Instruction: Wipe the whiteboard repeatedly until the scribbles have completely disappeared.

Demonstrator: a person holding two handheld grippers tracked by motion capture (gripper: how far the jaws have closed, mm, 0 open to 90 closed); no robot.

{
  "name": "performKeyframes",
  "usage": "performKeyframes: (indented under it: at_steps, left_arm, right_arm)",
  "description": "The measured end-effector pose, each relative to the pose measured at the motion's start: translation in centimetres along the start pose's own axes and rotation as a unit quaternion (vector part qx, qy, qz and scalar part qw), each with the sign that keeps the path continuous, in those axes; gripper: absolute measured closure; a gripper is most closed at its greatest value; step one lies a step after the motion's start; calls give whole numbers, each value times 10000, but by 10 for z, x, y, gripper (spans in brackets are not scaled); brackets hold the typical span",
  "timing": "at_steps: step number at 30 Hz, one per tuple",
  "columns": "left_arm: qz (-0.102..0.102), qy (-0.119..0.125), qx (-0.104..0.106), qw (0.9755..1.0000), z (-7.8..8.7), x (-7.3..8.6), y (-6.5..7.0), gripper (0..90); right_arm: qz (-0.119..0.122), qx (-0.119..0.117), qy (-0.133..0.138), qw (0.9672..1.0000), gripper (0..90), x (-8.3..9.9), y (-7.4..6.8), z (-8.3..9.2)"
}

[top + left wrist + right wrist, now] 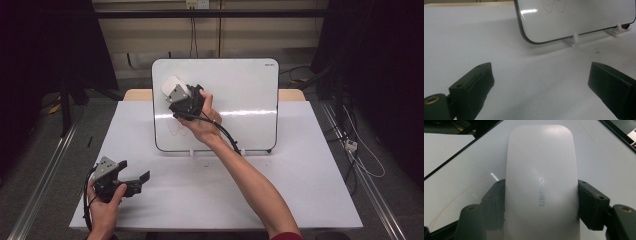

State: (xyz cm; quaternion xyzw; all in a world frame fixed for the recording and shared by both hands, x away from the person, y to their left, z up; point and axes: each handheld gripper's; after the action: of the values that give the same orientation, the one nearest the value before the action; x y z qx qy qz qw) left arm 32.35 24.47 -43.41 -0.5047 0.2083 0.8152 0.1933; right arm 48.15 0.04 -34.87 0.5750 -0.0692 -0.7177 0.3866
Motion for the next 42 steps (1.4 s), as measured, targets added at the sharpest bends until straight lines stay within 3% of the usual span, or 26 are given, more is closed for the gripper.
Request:
performKeyframes:
  at_steps: [9, 11, 27, 37, 42]
  left_arm:
    - [-24, -1, -13, 10000, 1, 0, 0, 60]
    - [-29, -10, -7, 10000, 1, 0, 0, 60]
    - [-45, -26, -32, 10000, 1, 1, 1, 60]
    - [-40, -22, -26, 10000, 0, 0, 1, 60]
    - [-5, -33, -43, 10000, 0, 1, 0, 60]
  right_arm:
    - [248, -224, 51, 9994, 316, 6, -29, 1]
    - [459, -278, -11, 9986, 317, 7, -35, 2]
    - [663, -389, -71, 9970, 317, 37, -64, 22]
    - [636, -543, -183, 9963, 317, 44, -65, 27]
    - [442, -379, -186, 9981, 317, 40, -47, 25]
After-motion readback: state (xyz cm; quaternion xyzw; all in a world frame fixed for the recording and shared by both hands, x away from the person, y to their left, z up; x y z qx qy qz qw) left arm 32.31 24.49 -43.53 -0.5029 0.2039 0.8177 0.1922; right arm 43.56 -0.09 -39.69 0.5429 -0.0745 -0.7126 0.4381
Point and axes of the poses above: each handheld gripper's, and its own axes: z roughly backward along the jaws, x roughly out of its underside, y roughly to its right, and after that the axes turned 4 degrees about y, right-handed
